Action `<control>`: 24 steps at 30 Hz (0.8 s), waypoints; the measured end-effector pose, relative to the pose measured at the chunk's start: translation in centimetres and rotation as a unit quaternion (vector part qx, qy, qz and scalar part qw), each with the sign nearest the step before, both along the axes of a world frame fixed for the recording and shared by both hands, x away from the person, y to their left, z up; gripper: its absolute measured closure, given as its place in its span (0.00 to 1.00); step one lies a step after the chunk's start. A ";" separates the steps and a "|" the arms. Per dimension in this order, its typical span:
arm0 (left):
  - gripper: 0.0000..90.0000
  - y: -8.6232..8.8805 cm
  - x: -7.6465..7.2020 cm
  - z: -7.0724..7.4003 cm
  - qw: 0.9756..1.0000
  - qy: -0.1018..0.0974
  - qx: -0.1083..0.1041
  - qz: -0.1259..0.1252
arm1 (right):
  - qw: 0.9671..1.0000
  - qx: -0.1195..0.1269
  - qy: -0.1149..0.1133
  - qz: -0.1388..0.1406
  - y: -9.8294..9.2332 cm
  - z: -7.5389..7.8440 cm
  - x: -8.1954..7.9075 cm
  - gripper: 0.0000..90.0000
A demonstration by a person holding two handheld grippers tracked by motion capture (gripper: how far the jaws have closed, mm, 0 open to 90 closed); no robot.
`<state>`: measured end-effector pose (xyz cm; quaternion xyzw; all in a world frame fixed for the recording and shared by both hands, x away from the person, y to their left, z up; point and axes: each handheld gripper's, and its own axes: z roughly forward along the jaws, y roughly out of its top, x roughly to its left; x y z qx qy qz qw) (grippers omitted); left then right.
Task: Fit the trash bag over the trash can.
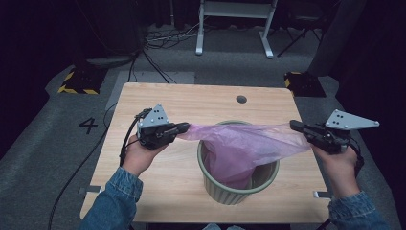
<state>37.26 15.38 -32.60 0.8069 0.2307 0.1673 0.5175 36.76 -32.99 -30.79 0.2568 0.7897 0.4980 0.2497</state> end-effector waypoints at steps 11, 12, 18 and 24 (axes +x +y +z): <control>0.97 -0.6 2.5 -1.1 0.999 -0.003 -0.015 0.030 | 0.999 0.012 0.026 -0.029 1.3 -2.9 3.4 1.00; 0.98 -0.5 2.6 -1.1 0.999 -0.003 -0.015 0.030 | 0.999 0.014 0.030 -0.034 1.3 -3.2 3.7 1.00; 0.98 -0.3 3.3 -0.7 0.999 -0.013 -0.009 0.035 | 0.997 0.045 0.041 -0.045 0.5 -3.6 5.0 1.00; 0.98 -0.5 4.3 -3.5 0.999 0.025 -0.018 0.034 | 0.997 0.013 0.061 -0.054 0.8 -5.3 5.4 1.00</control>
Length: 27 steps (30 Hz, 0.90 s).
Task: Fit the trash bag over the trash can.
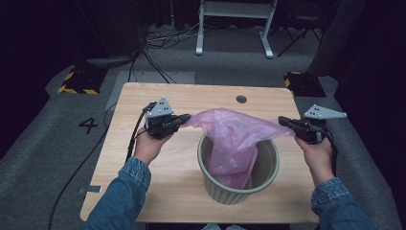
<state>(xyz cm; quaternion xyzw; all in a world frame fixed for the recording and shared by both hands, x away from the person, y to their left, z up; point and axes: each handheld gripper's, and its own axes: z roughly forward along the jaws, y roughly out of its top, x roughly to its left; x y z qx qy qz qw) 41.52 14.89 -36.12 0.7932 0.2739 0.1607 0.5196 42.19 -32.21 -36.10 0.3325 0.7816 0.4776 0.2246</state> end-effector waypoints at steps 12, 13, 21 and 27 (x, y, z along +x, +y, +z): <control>0.78 0.8 -2.5 -0.2 1.000 -0.009 -0.010 -0.013 | 0.999 0.030 0.005 0.038 -1.1 -1.9 -3.8 0.75; 0.70 1.0 -2.8 0.2 1.000 -0.017 -0.016 -0.016 | 0.999 0.020 -0.008 0.032 -1.2 -1.5 -4.2 0.68; 0.47 0.5 -2.4 2.6 0.996 -0.034 -0.063 -0.055 | 0.998 0.026 -0.064 0.014 -3.7 2.0 -4.7 0.54; 0.43 -2.6 -0.2 2.9 0.997 -0.030 -0.035 -0.067 | 0.999 0.031 -0.039 0.014 -4.2 1.7 -3.4 0.55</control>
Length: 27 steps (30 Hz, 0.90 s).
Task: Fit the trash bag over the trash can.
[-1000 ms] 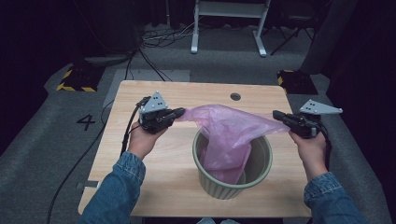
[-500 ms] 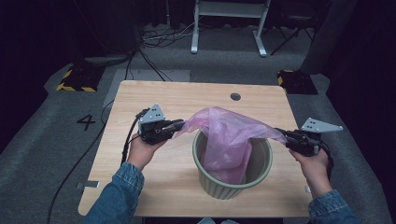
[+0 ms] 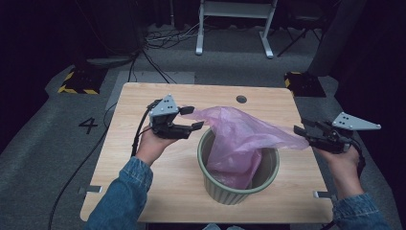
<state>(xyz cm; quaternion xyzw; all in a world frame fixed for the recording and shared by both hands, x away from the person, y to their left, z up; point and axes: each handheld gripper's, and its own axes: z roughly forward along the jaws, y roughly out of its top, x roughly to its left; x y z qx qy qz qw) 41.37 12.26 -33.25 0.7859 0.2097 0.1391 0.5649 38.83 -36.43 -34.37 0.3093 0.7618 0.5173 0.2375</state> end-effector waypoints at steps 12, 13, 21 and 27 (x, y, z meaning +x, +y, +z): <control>1.00 -1.7 -1.4 1.1 0.999 -0.024 0.031 -0.021 | 0.999 0.017 -0.027 -0.010 0.2 1.3 1.2 0.55; 1.00 -1.5 -1.9 1.3 0.999 -0.031 0.030 -0.020 | 0.999 0.025 -0.034 -0.019 -0.7 2.0 0.9 0.55; 1.00 -1.5 -4.3 1.9 0.995 -0.060 0.074 -0.018 | 0.995 0.047 -0.040 0.076 -0.8 4.7 -3.5 0.49; 1.00 -1.0 -4.9 2.1 0.997 -0.053 0.056 -0.031 | 0.993 0.001 -0.018 0.118 3.0 4.1 -4.2 0.47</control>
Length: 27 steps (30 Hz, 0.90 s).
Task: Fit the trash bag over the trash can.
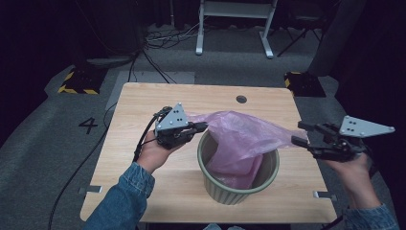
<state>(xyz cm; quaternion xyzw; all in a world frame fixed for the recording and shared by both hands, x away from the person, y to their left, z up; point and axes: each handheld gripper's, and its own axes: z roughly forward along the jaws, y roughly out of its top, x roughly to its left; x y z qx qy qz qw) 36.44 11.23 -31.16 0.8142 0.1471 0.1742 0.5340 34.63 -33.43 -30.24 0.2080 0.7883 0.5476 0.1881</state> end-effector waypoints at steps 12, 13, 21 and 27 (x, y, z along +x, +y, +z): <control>1.00 2.5 -2.6 -1.5 0.999 0.012 -0.008 -0.048 | 0.997 -0.050 0.048 0.038 2.4 -1.9 -1.4 1.00; 1.00 2.7 -3.0 -1.5 0.999 0.011 -0.007 -0.052 | 0.996 -0.053 0.045 0.046 2.4 -1.9 -2.0 1.00; 1.00 2.2 -5.2 -1.8 0.997 -0.003 0.023 -0.072 | 0.996 -0.040 0.040 0.066 2.5 -1.1 -4.3 1.00; 1.00 2.4 -7.2 -3.6 0.994 0.002 0.032 -0.107 | 0.993 -0.048 0.064 0.091 2.3 -2.2 -6.6 1.00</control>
